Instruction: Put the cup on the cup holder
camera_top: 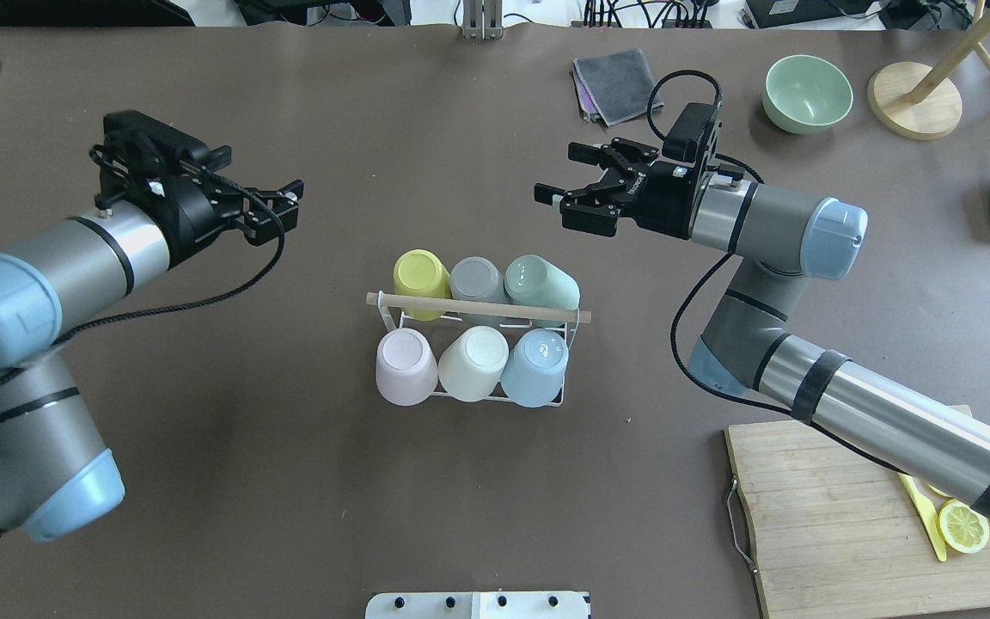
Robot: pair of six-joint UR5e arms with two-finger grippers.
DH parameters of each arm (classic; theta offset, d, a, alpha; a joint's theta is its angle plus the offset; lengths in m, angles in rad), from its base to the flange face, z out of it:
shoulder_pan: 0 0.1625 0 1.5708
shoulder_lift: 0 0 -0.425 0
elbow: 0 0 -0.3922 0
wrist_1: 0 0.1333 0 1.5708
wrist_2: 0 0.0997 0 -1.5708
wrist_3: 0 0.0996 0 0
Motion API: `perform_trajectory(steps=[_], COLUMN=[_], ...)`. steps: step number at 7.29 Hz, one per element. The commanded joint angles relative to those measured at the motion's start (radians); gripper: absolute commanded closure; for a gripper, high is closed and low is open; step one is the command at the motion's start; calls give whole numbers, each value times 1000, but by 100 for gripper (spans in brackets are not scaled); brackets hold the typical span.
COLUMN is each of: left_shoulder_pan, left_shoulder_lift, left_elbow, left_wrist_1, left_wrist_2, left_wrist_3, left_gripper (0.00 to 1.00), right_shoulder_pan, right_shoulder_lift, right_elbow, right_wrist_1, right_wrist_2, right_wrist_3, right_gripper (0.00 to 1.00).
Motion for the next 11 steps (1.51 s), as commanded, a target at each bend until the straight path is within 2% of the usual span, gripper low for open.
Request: perform_trajectory(steps=[1, 3, 4, 6, 7, 8, 9, 11], left_shoulder_pan=[-208, -447, -541, -705, -771, -810, -815, -821], left_shoulder_lift=[21, 60, 86, 161, 190, 184, 175, 176], left_elbow=[25, 86, 118, 255, 308, 342, 363, 356], left_wrist_1=[169, 361, 452, 497, 523, 631, 703, 773], left_wrist_2=[-303, -643, -765, -949, -973, -969, -967, -970], left_wrist_3=[-70, -61, -59, -15, 134, 333, 552, 625], left_gripper=[2, 2, 2, 2, 2, 2, 2, 2], right_shoulder_pan=[44, 79, 85, 104, 136, 198, 252, 306], right_shoulder_lift=[-11, -52, -89, -165, -196, -202, -233, -418], right_elbow=[63, 132, 210, 418, 495, 567, 665, 862], right_wrist_1=[-215, -400, -562, -947, -1091, -1253, -1436, -1677], right_wrist_2=[-18, -27, -50, -33, 34, 145, 216, 254], right_wrist_3=[1, 6, 6, 10, 41, 41, 35, 7], right_gripper=[0, 0, 0, 0, 0, 0, 0, 0])
